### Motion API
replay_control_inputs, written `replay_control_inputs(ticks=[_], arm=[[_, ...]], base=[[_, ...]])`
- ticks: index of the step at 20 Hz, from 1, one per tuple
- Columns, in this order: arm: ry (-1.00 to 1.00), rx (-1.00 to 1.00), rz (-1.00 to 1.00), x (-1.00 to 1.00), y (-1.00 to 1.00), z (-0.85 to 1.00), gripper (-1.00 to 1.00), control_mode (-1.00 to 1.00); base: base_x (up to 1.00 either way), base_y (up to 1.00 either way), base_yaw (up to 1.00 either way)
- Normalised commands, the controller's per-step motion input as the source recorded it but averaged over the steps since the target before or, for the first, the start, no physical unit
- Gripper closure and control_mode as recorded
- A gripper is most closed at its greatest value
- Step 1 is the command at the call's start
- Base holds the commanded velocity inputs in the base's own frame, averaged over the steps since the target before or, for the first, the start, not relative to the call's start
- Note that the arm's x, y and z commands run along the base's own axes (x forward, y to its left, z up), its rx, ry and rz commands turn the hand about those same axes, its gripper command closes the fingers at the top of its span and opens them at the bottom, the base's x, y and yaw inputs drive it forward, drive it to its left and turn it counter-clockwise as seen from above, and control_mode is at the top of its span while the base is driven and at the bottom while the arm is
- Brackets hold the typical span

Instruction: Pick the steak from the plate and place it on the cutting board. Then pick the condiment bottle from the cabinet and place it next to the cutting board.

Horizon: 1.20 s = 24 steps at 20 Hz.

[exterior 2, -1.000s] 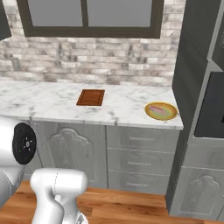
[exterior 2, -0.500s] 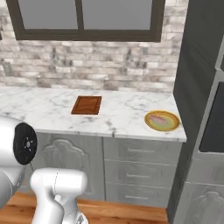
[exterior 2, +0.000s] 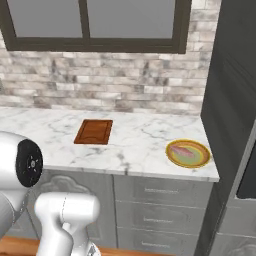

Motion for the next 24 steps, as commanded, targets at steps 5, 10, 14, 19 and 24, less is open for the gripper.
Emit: replay_control_inputs(ticks=[5, 10, 14, 19, 24], arm=[[0.0, 0.0, 0.0, 0.0, 0.0, 0.0, 1.0, 1.0], [0.0, 0.0, 0.0, 0.0, 0.0, 0.0, 1.0, 1.0], [0.0, 0.0, 0.0, 0.0, 0.0, 0.0, 1.0, 1.0], [0.0, 0.0, 0.0, 0.0, 0.0, 0.0, 1.0, 1.0], [0.0, 0.0, 0.0, 0.02, 0.04, -0.01, 1.0, -1.0]], base=[[0.54, 0.0, 0.0], [0.52, 0.0, 0.0], [0.39, 0.0, 0.0], [0.19, 0.06, 0.0], [0.02, 0.02, 0.0]])
